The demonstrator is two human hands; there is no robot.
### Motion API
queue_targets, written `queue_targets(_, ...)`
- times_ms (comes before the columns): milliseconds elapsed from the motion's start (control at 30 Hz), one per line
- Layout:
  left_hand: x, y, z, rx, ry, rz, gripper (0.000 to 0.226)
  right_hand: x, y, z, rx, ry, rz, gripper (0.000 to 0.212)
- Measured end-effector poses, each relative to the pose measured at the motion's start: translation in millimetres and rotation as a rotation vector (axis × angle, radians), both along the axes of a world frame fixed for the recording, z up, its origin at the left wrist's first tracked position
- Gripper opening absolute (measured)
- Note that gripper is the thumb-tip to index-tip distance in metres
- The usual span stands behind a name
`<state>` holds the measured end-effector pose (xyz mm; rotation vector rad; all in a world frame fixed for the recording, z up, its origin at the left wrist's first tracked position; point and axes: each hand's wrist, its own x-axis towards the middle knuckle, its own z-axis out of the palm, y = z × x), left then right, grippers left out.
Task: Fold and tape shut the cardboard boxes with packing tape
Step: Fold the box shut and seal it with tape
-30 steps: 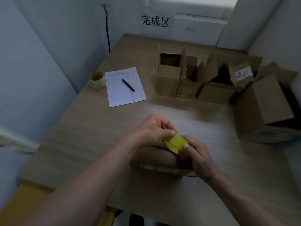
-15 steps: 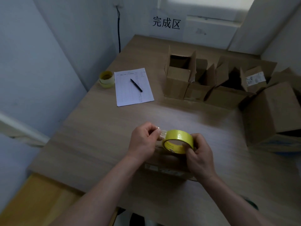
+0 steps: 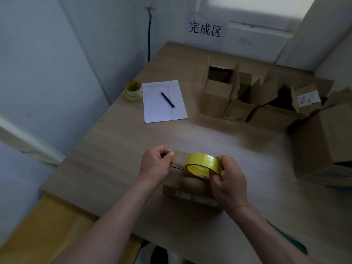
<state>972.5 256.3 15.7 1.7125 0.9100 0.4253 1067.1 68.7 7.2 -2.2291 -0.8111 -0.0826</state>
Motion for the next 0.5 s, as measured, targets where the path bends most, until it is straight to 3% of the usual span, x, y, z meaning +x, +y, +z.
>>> queue_targets(500,-13,2,-29,-0.32,-0.035,0.115,0.022,-18,10,-8,-0.091,0.066,-0.02,0.024)
